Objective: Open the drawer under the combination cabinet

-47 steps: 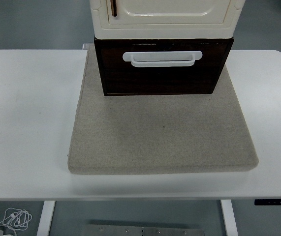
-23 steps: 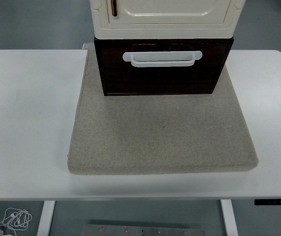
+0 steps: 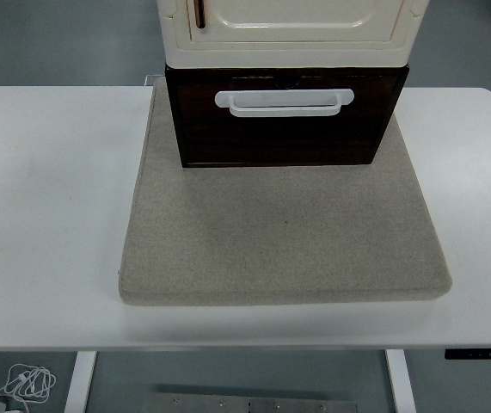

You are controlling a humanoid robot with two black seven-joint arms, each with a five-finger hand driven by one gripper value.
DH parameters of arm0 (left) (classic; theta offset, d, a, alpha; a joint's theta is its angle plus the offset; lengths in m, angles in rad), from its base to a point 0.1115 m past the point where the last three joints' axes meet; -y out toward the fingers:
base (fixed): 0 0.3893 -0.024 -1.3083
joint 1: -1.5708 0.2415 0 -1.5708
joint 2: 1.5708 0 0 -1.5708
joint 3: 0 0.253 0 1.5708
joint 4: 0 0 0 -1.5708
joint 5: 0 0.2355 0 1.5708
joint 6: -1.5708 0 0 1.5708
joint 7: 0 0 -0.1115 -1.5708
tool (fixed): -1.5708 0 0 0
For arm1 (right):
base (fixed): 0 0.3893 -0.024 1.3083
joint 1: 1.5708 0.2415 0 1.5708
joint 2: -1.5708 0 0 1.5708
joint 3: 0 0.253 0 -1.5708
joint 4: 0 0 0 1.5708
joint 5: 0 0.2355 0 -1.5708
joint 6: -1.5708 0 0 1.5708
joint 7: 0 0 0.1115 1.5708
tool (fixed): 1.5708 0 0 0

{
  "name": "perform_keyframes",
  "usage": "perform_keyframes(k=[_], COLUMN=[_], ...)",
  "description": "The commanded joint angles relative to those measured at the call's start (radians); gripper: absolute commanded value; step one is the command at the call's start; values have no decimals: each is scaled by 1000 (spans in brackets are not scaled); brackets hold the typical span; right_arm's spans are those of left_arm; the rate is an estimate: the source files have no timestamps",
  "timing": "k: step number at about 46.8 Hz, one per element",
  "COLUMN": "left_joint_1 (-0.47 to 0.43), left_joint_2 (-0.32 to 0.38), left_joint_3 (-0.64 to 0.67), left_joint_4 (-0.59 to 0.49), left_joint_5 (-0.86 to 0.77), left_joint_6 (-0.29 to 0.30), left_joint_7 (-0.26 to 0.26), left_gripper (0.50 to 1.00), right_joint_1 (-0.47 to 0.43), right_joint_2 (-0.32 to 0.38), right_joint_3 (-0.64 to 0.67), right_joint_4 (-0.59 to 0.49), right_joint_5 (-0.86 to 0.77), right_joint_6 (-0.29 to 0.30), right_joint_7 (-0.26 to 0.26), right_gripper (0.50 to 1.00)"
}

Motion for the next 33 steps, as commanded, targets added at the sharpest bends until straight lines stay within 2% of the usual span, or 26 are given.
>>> perform_keyframes(k=[1,6,14,22,33], left_joint_1=[-8,-17,-97,-108,-191], left_joint_2=[14,24,28,30,28], left_joint_3=[33,79,231,320,490], left_joint_4=[-49,-111,-183,-229,-274], left_joint_5=[0,0,1,6,7], left_joint_6=[-2,-2,-2,-2,-2], left_joint_7=[-1,0,0,5,97], left_gripper=[1000,1000,1000,1000,1000], right_joint_1=[0,0,0,0,0], right_joint_2=[0,0,0,0,0], right_joint_3=[0,0,0,0,0], right_joint_4=[0,0,0,0,0], right_joint_5=[0,0,0,0,0], right_joint_6=[0,0,0,0,0], right_joint_7=[0,0,0,0,0], right_gripper=[926,926,926,926,926])
